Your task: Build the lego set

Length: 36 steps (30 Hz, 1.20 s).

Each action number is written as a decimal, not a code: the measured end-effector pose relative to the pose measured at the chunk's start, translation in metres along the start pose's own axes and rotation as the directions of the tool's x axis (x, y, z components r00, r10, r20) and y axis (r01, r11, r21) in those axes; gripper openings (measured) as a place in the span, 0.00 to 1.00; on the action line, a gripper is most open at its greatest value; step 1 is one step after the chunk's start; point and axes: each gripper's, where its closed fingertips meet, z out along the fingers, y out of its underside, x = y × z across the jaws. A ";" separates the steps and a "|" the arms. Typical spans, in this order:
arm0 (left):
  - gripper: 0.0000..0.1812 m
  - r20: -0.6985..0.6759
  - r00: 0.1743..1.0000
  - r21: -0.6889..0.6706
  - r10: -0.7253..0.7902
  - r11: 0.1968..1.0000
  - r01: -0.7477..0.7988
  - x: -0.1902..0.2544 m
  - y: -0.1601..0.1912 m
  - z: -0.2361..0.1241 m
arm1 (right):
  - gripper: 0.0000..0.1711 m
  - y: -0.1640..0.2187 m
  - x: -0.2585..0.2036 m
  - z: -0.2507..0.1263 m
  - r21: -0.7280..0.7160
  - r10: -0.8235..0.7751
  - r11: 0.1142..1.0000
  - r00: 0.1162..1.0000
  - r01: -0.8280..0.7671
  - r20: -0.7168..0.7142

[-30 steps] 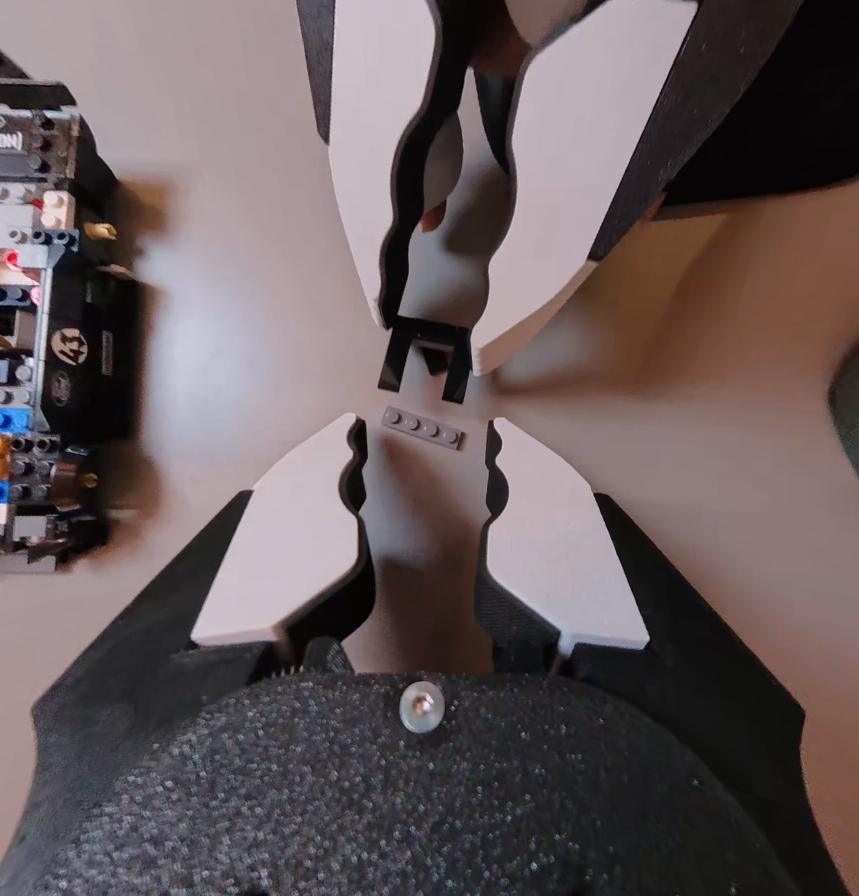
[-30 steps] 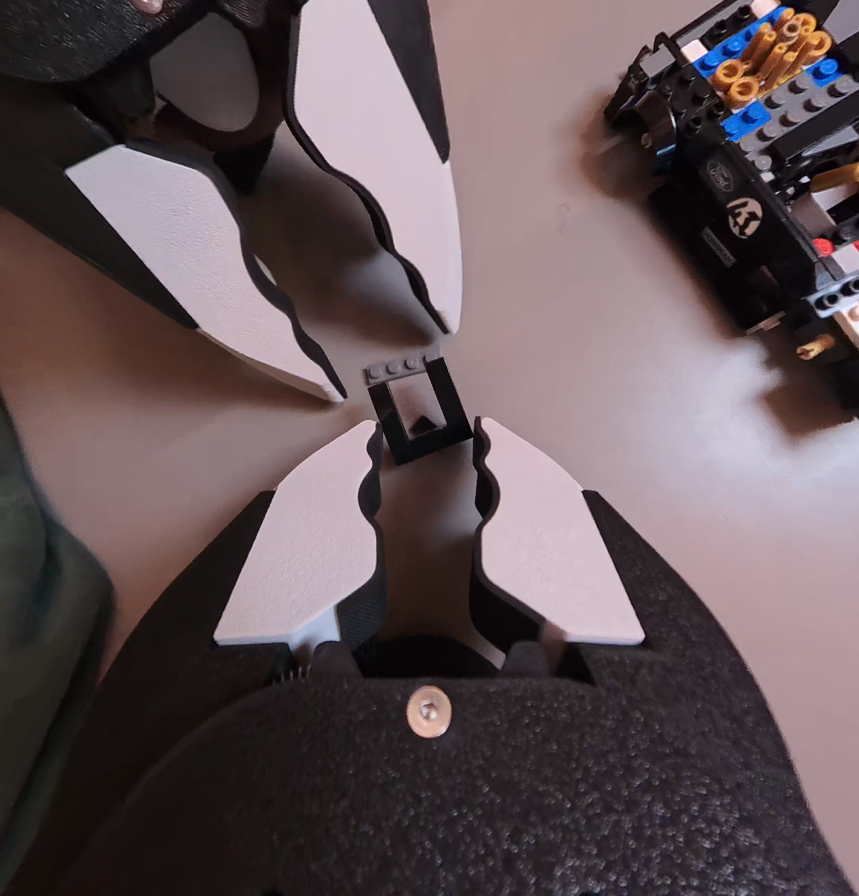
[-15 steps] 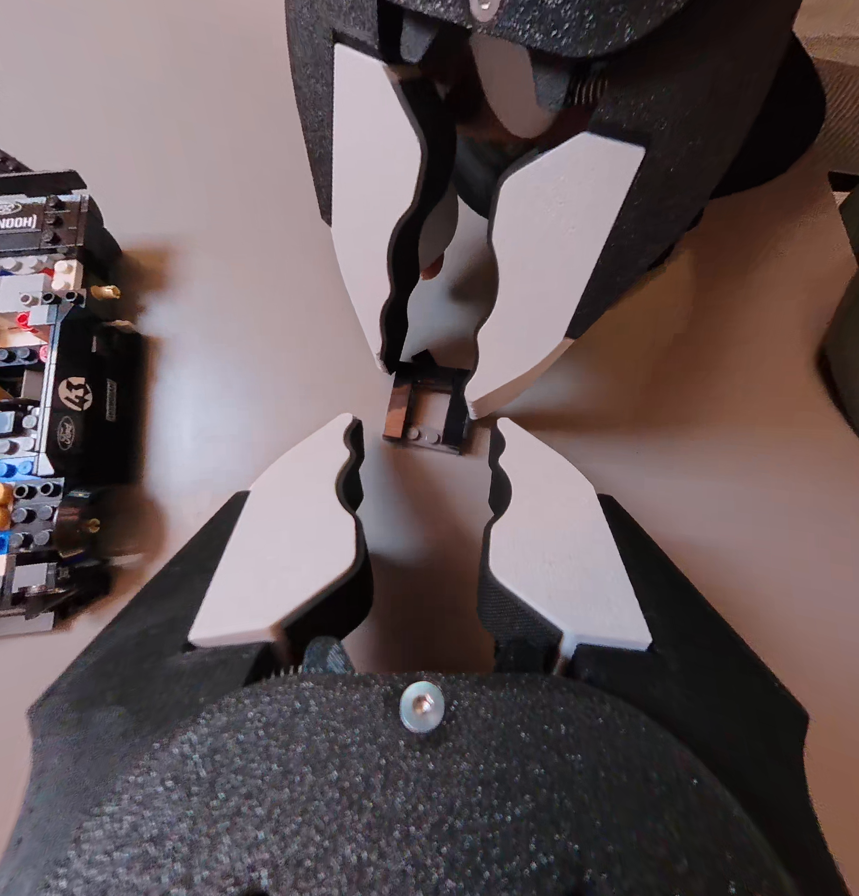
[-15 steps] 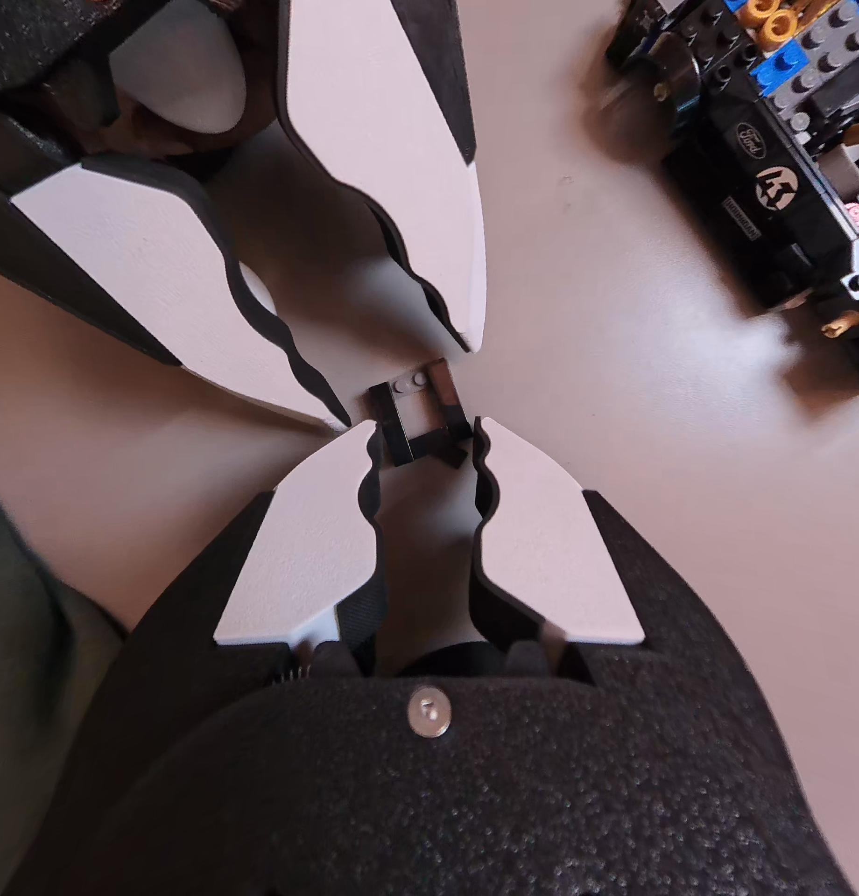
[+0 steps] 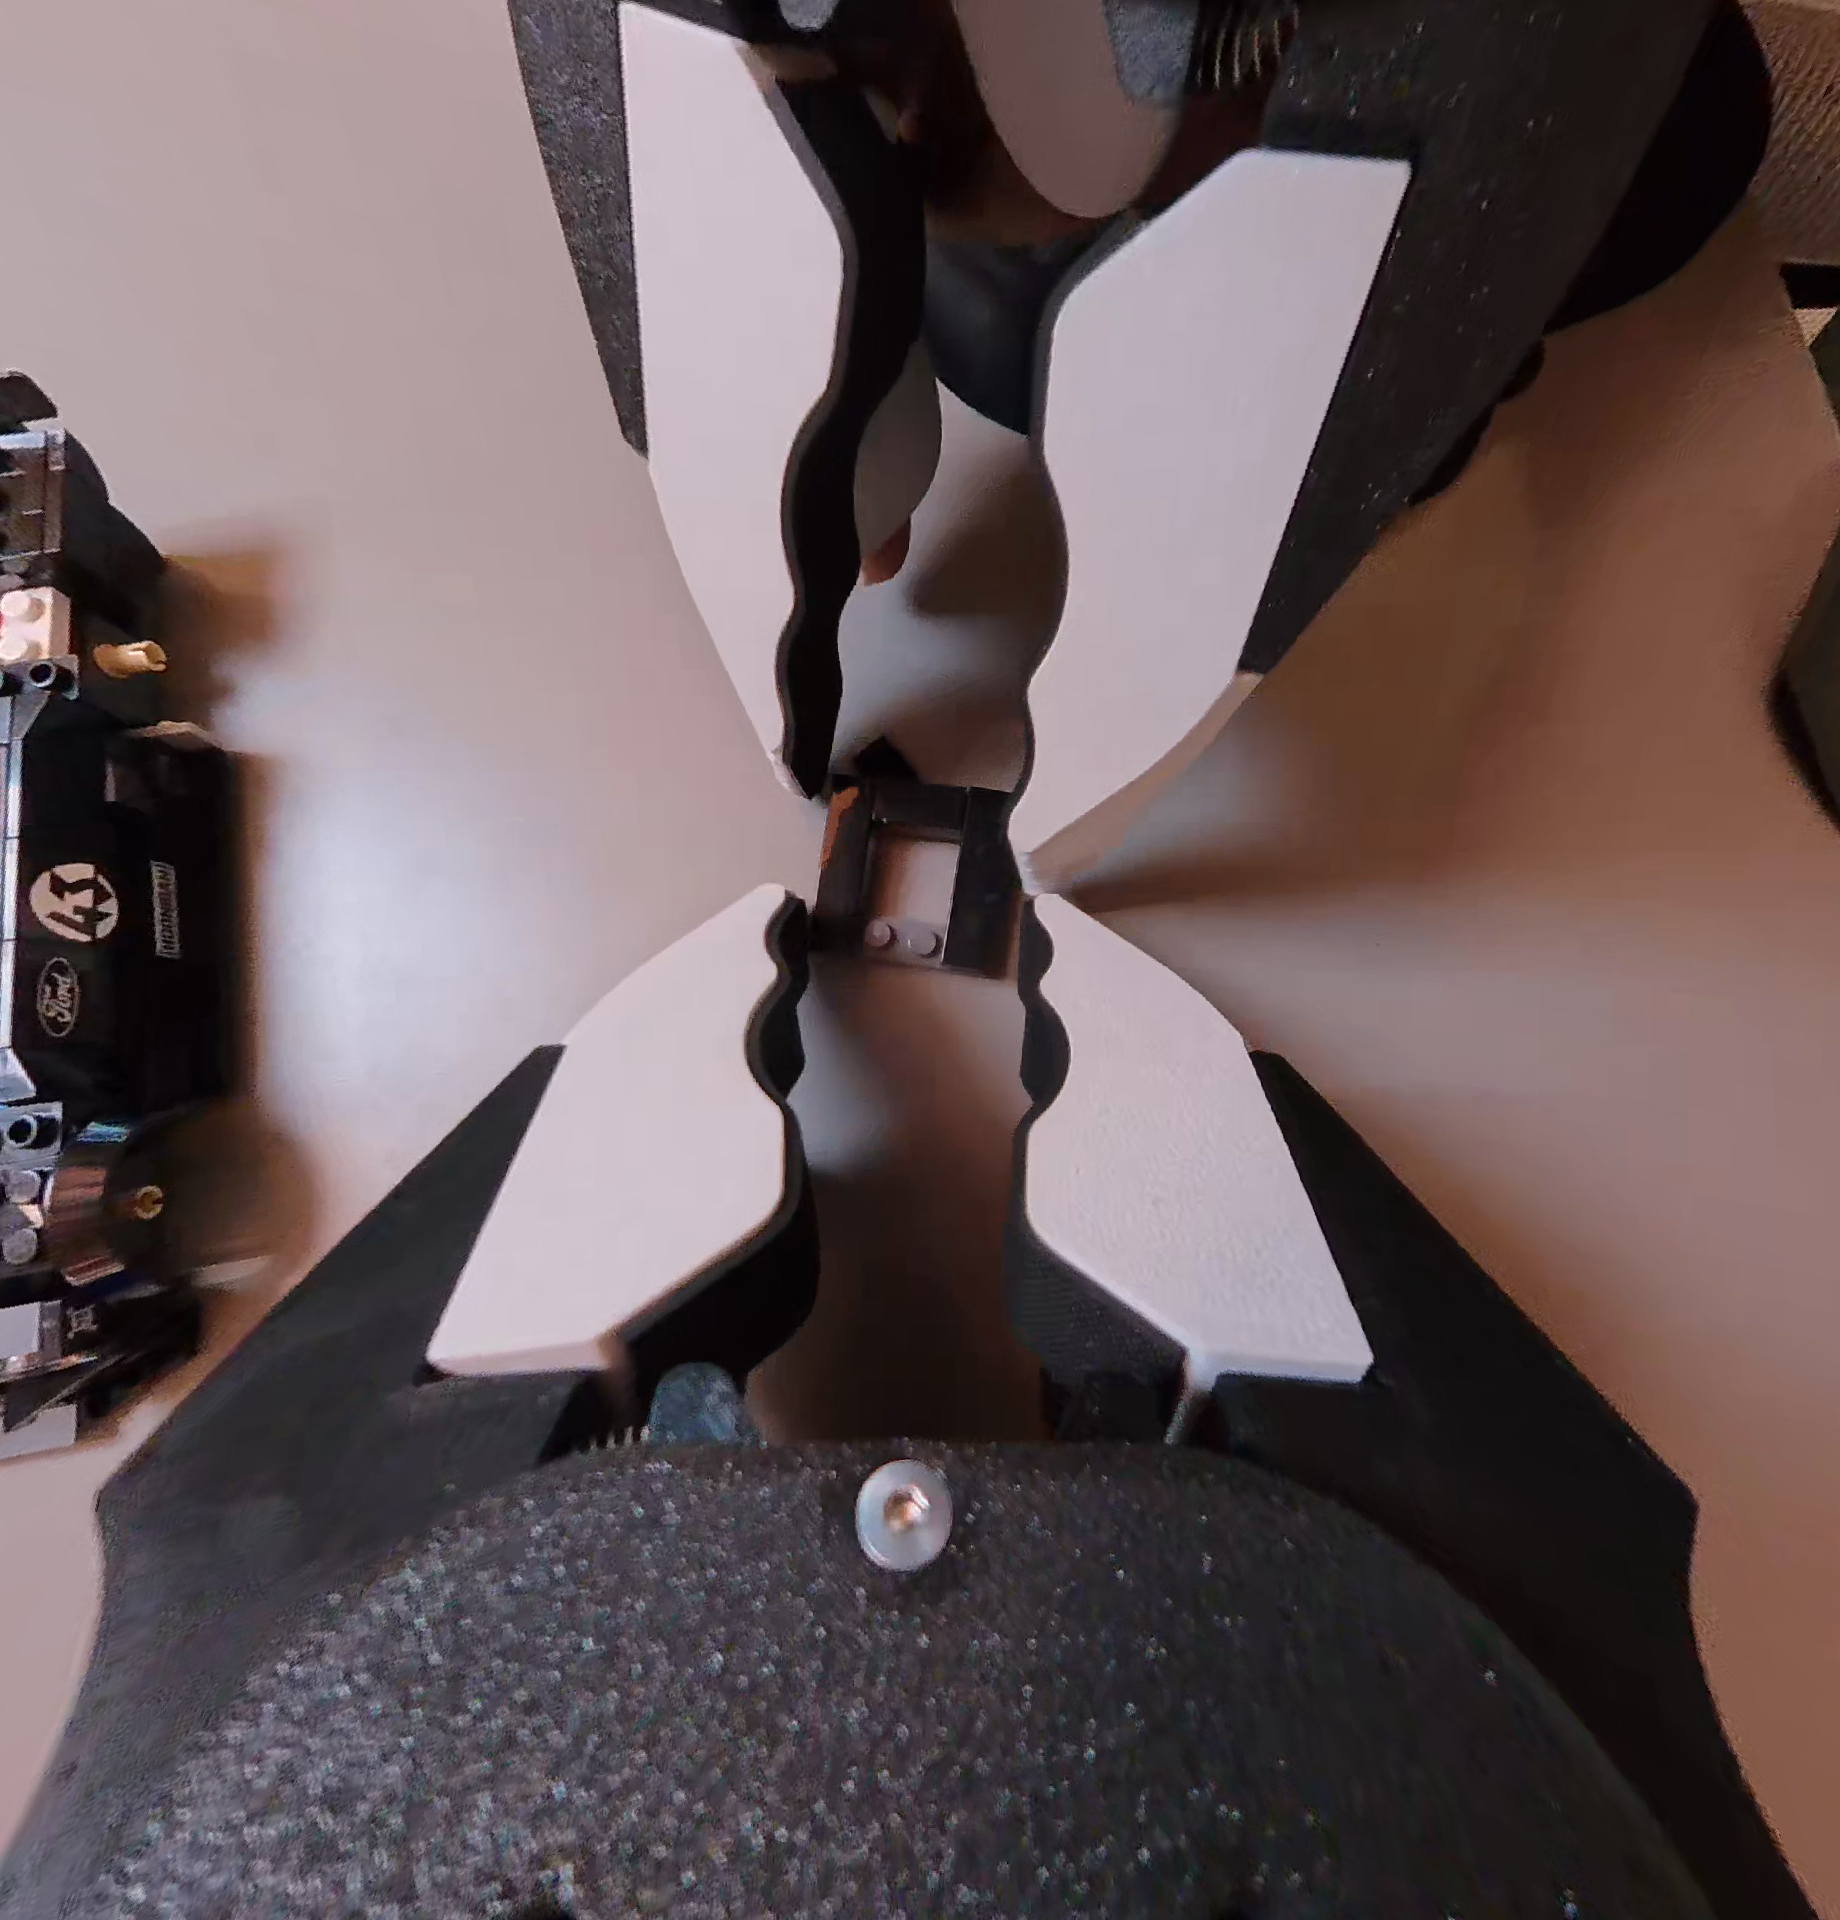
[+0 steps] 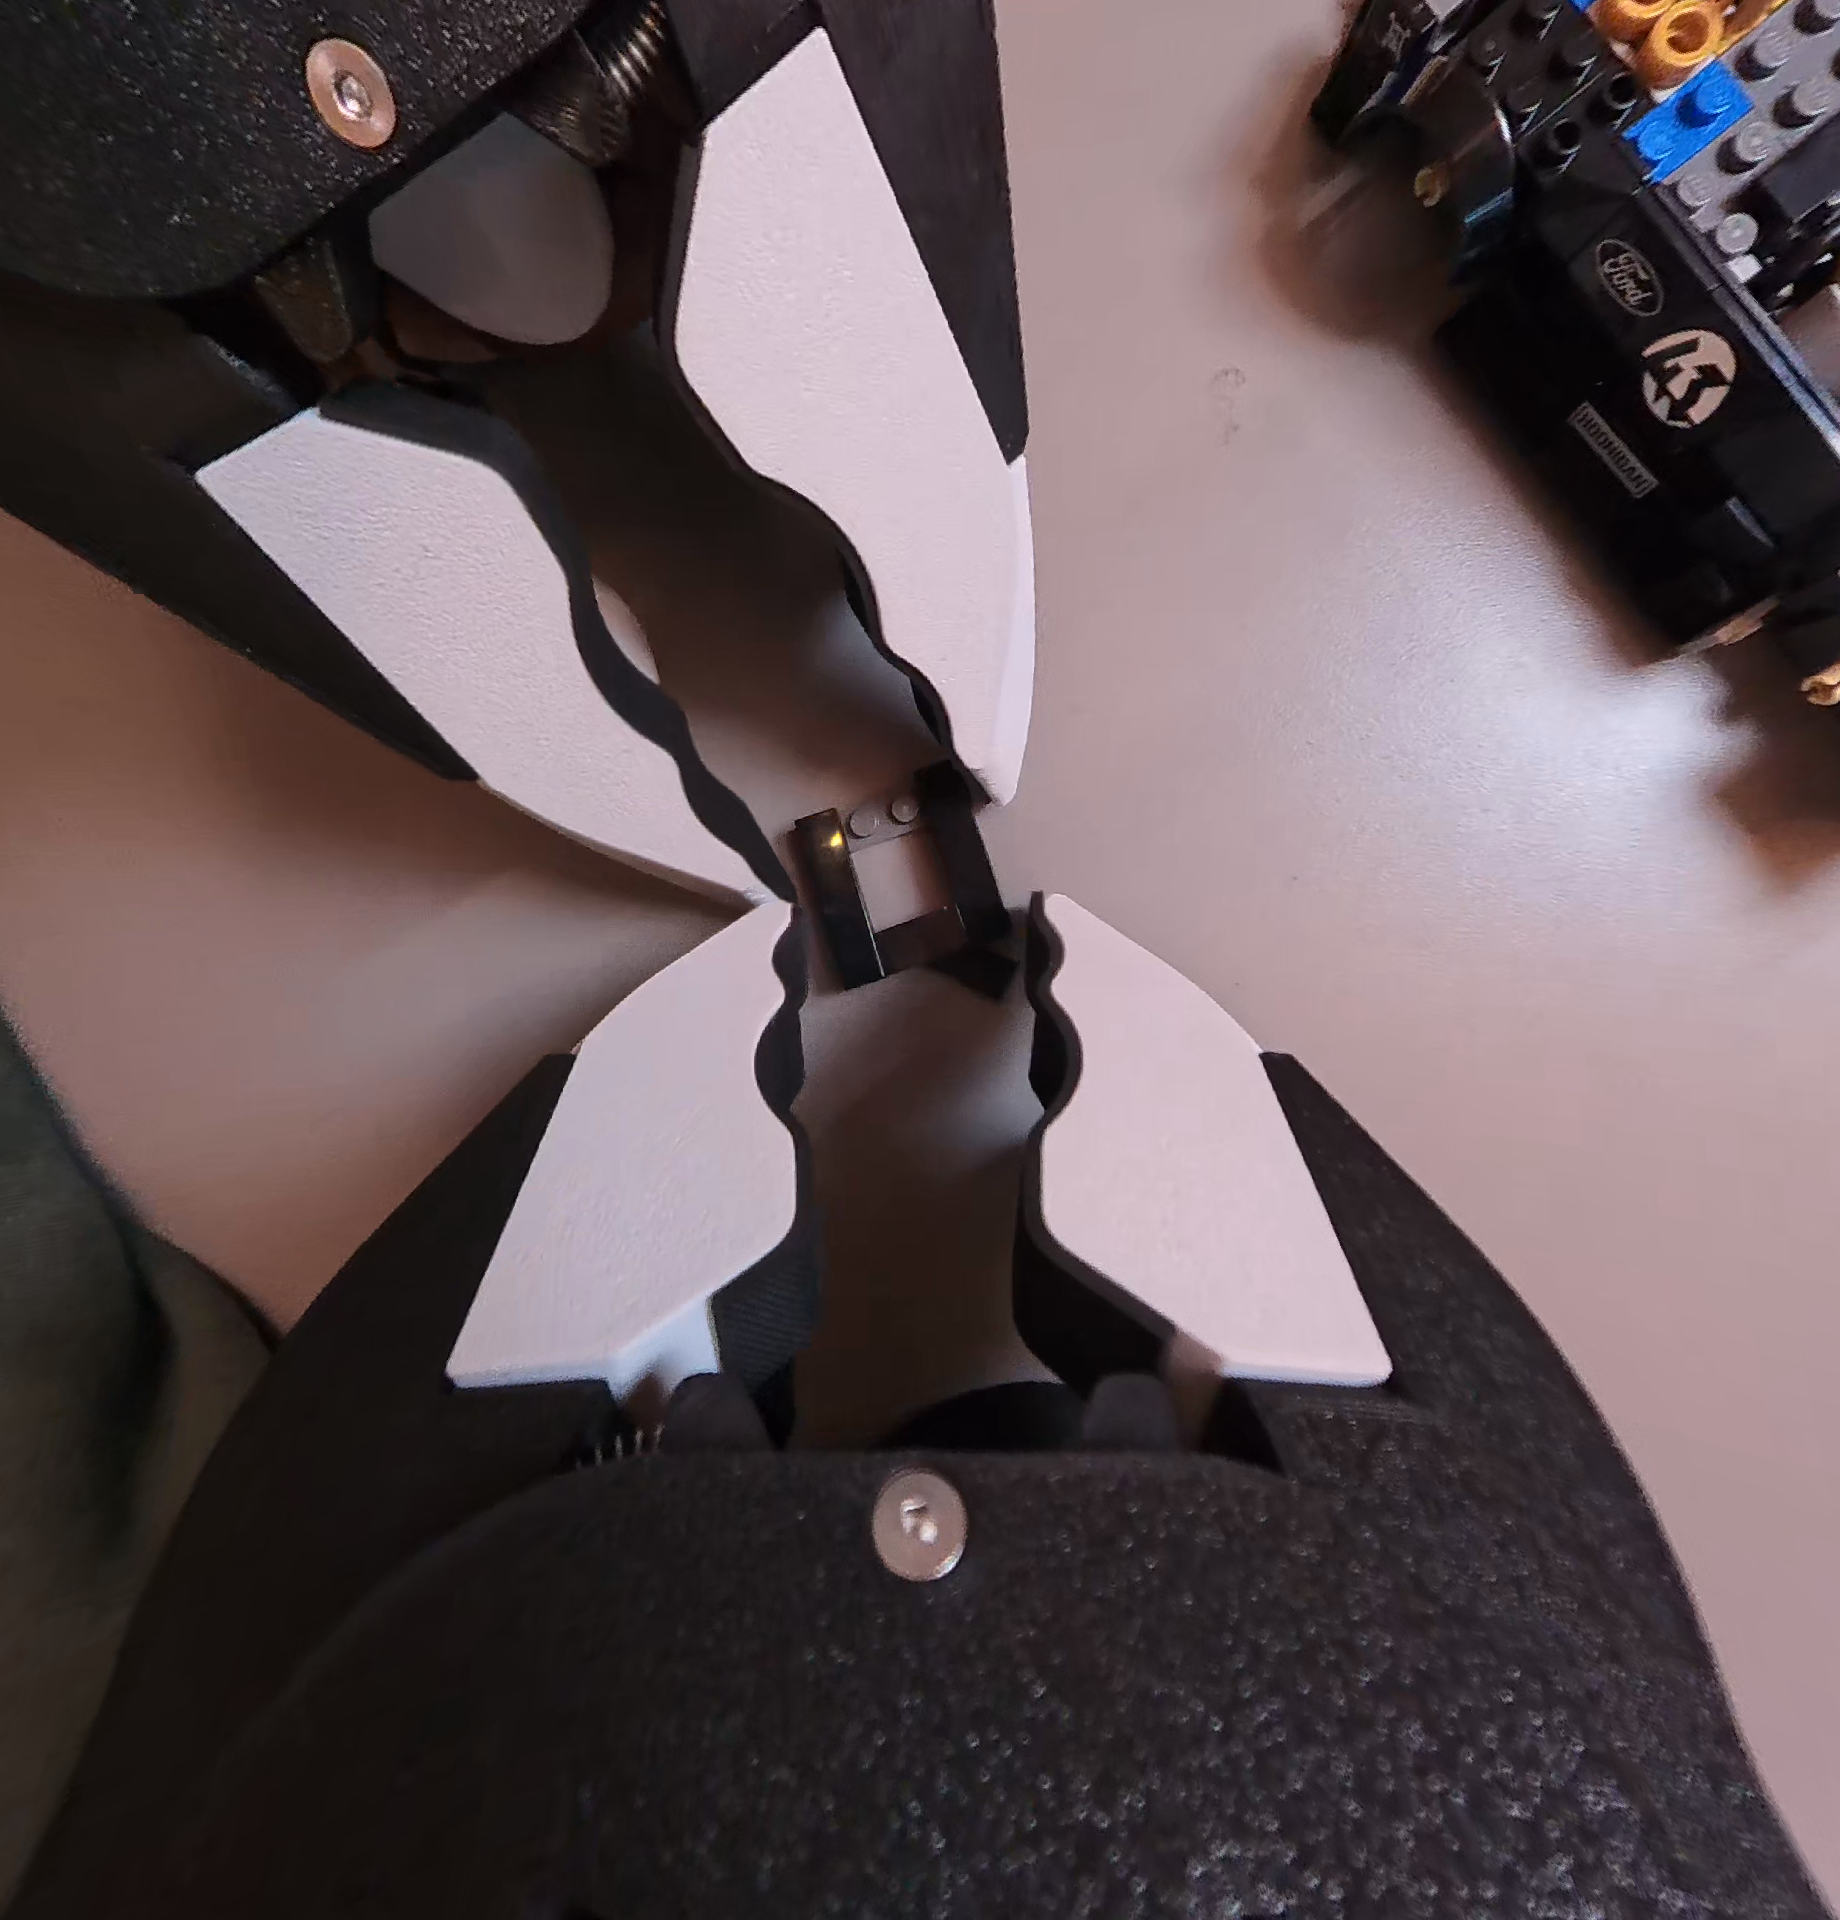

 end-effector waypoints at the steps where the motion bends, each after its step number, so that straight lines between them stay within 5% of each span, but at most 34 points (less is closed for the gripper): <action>1: 0.20 0.000 1.000 0.000 0.003 1.000 -0.003 0.000 0.000 0.000 | 0.24 0.000 -0.001 0.000 0.005 -0.007 1.000 1.000 0.007 0.008; 18: 0.18 0.058 0.998 -0.046 -0.001 0.999 0.004 0.006 0.021 -0.022 | 0.18 -0.001 -0.004 -0.001 0.011 -0.201 0.980 0.979 0.200 0.034; 25: 0.18 0.054 0.998 -0.034 -0.025 0.999 0.026 0.009 0.024 -0.023 | 0.08 0.003 0.007 0.000 -0.054 -0.244 0.968 0.970 0.243 -0.005; 36: 0.20 0.038 0.999 -0.024 -0.034 0.999 0.035 0.013 0.023 -0.023 | 0.20 -0.025 -0.025 0.000 0.112 -0.360 0.930 0.928 0.349 0.101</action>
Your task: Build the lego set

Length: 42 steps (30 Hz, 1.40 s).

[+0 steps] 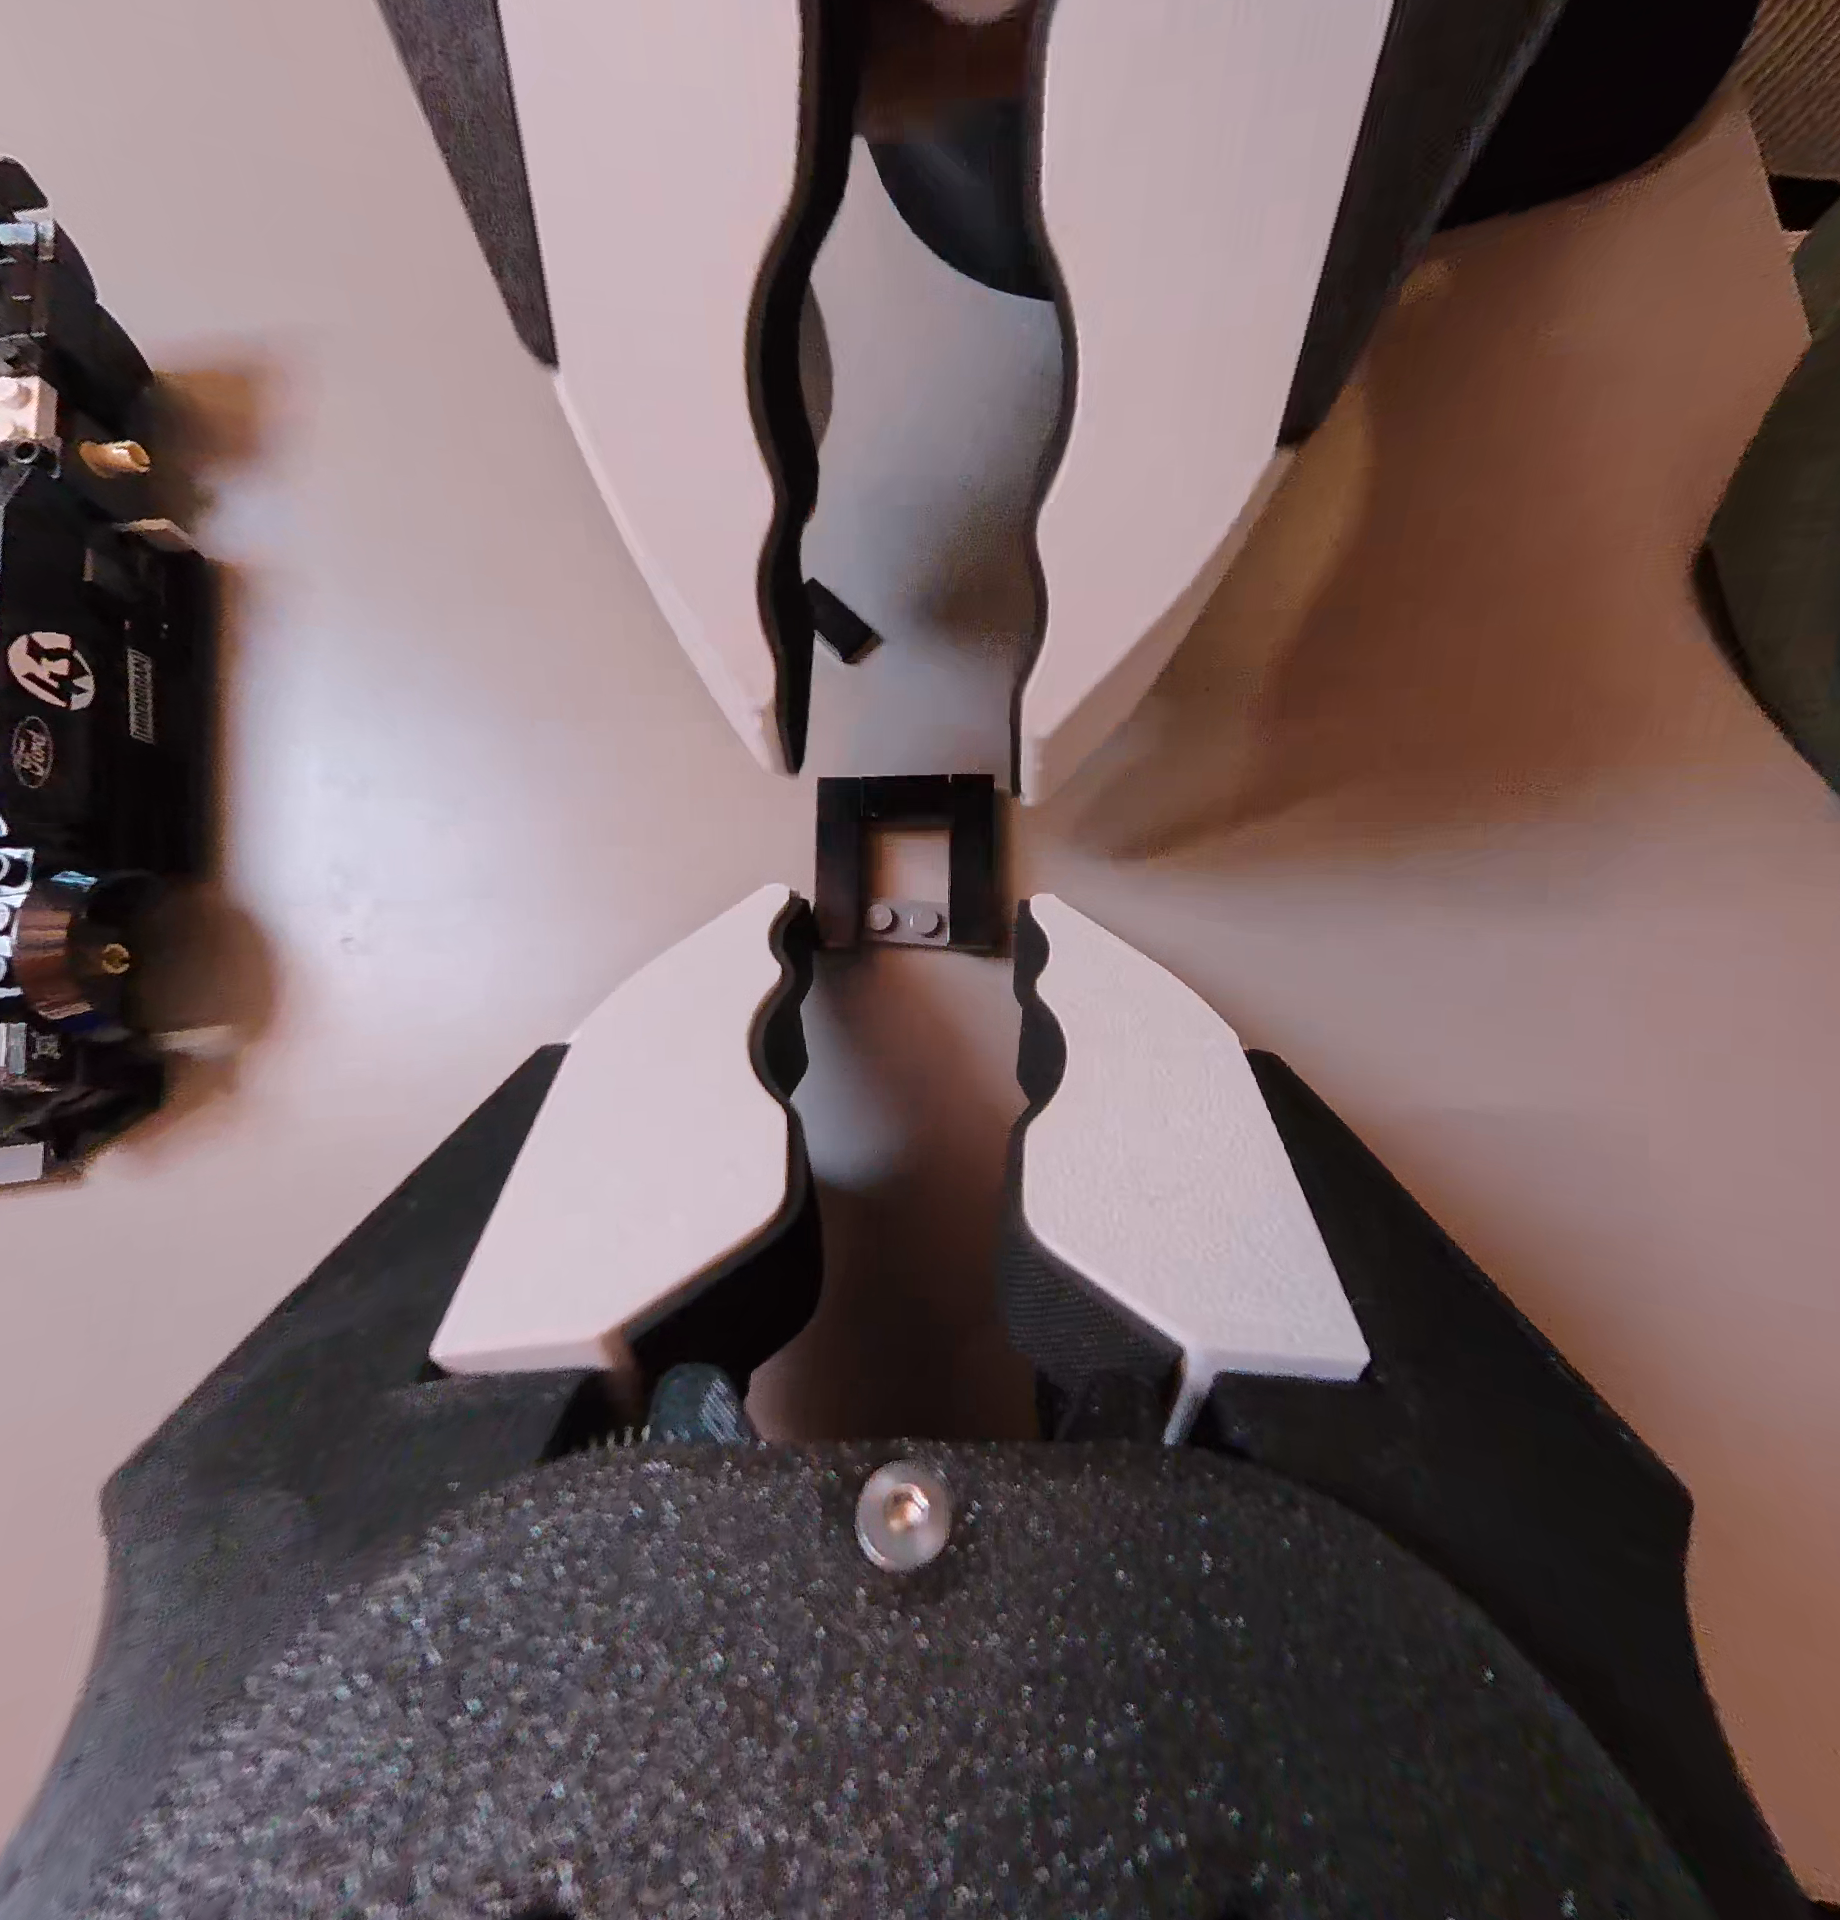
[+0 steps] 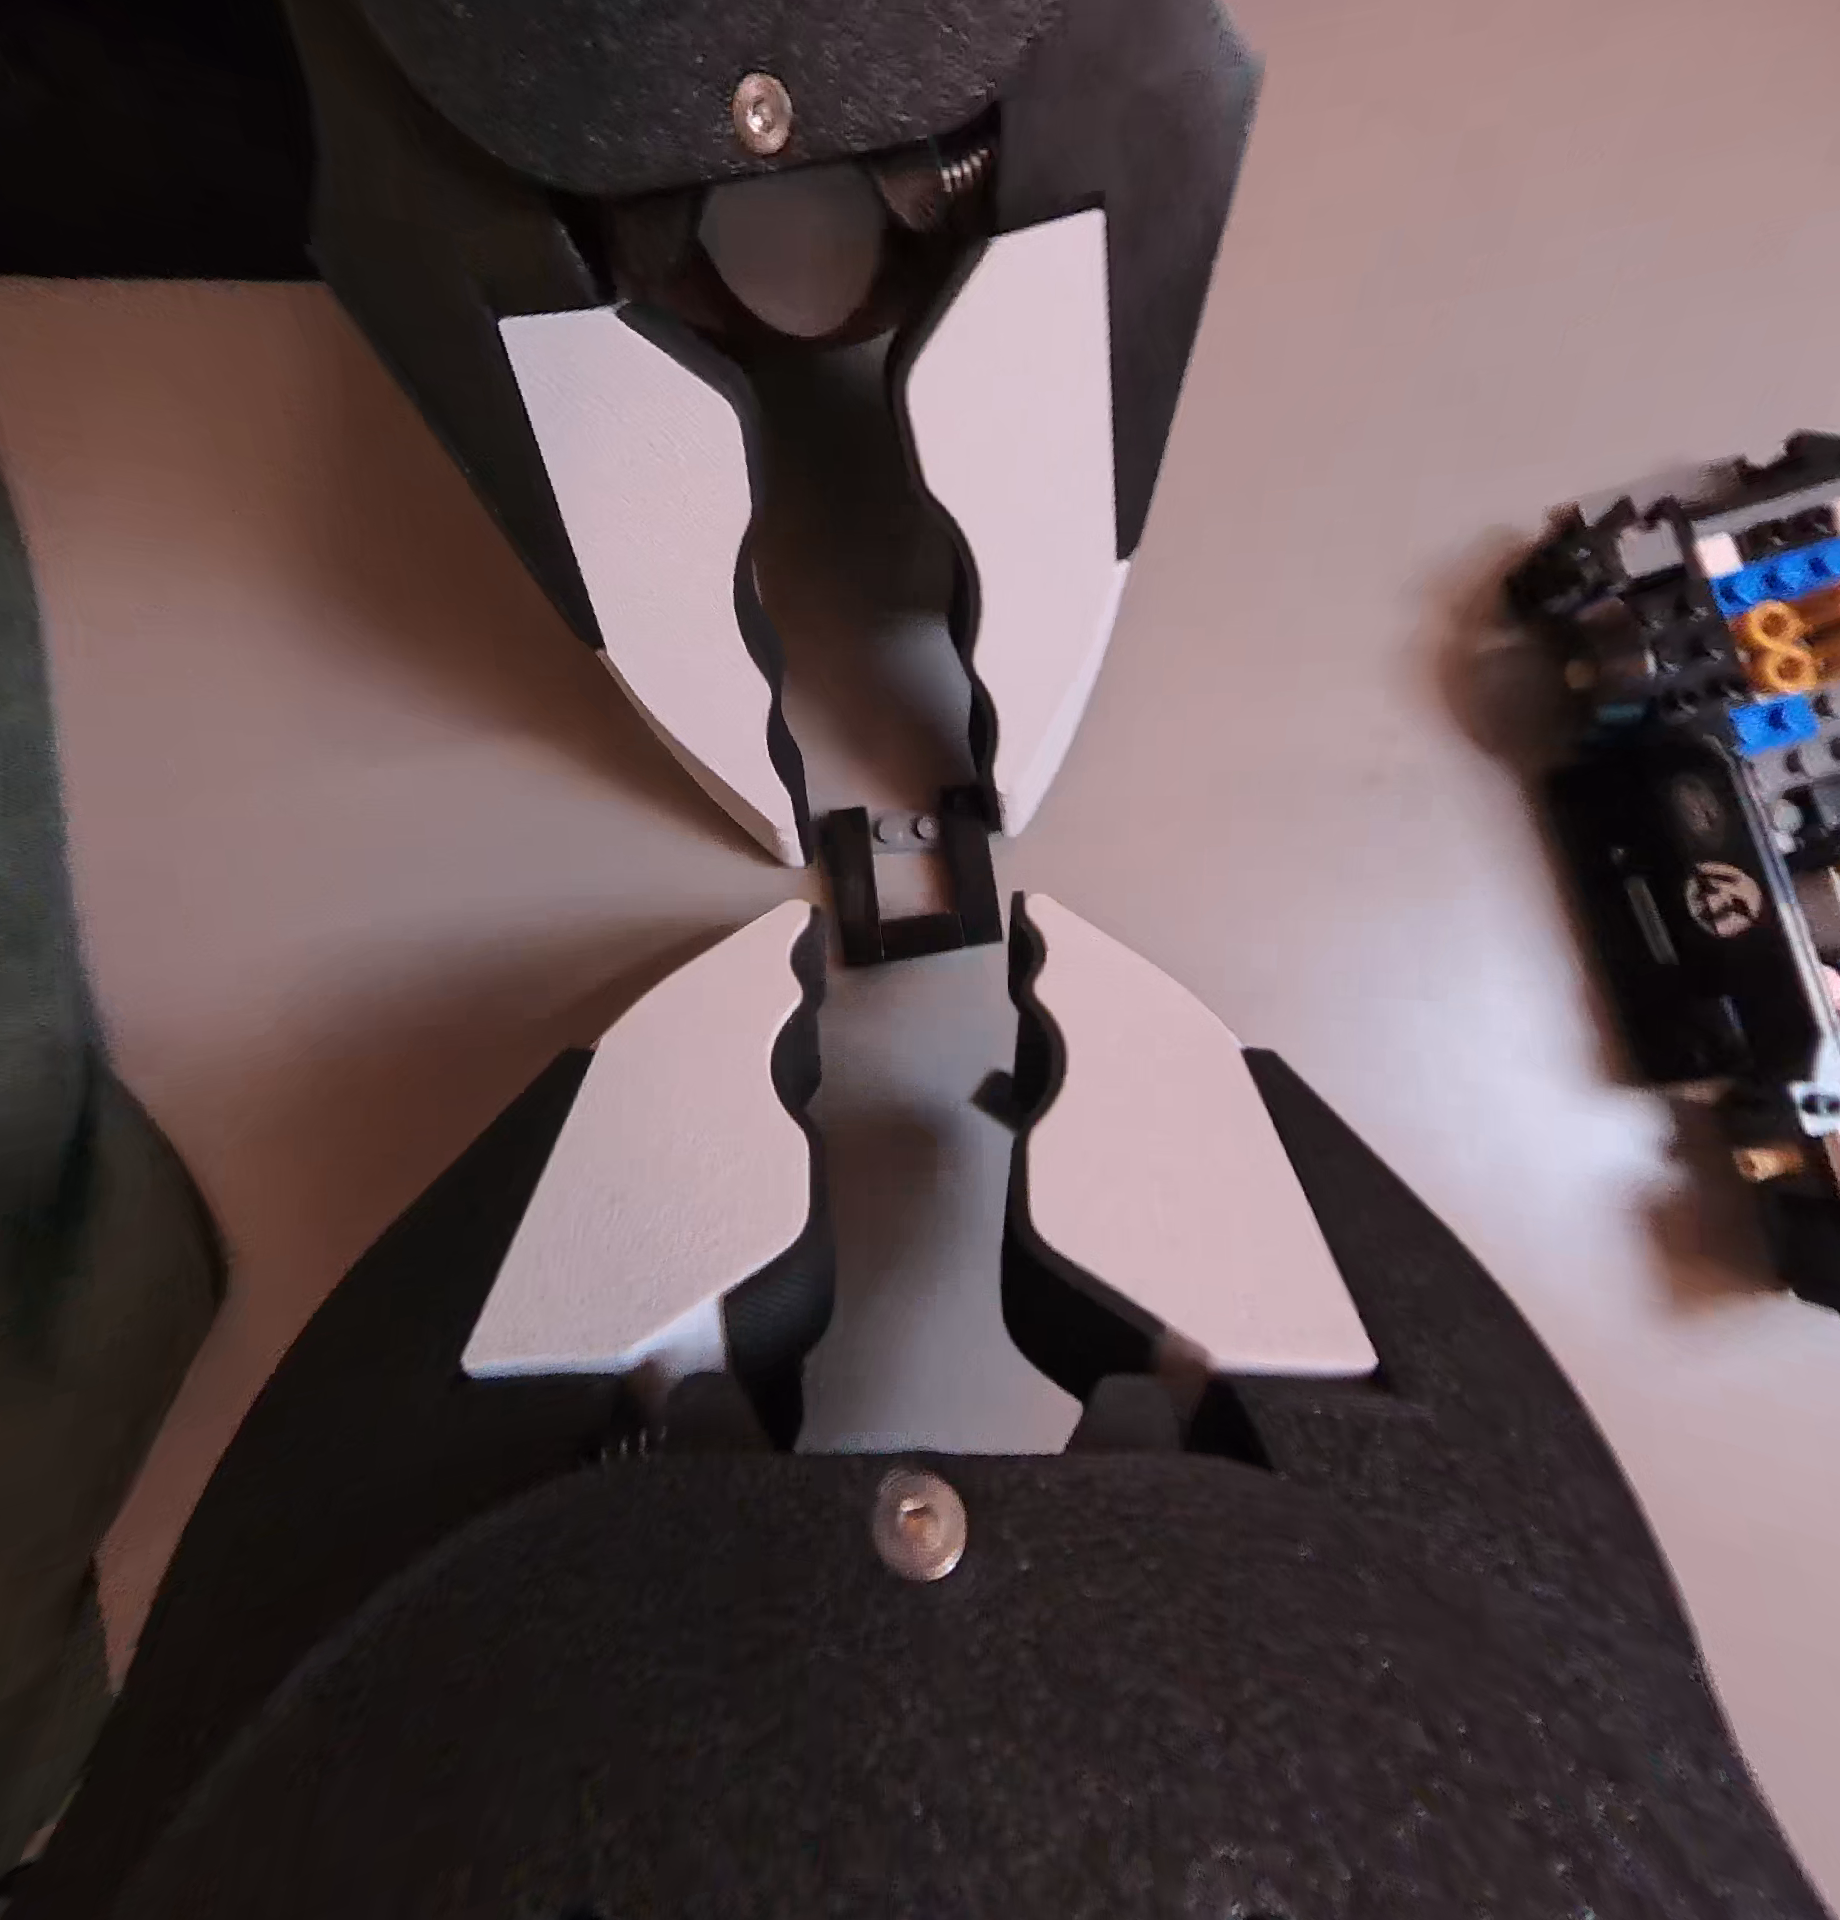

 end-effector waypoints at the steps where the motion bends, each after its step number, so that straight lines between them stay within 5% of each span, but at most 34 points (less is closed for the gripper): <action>1: 0.21 0.001 1.000 0.000 -0.001 1.000 0.001 0.000 0.000 0.000 | 0.20 -0.001 -0.001 0.004 -0.002 -0.014 1.000 1.000 0.014 0.004; 42: 0.20 0.026 0.999 0.060 -0.031 0.998 0.030 0.000 0.000 -0.002 | 0.21 0.010 0.001 0.015 -0.100 0.069 0.992 0.995 -0.076 -0.075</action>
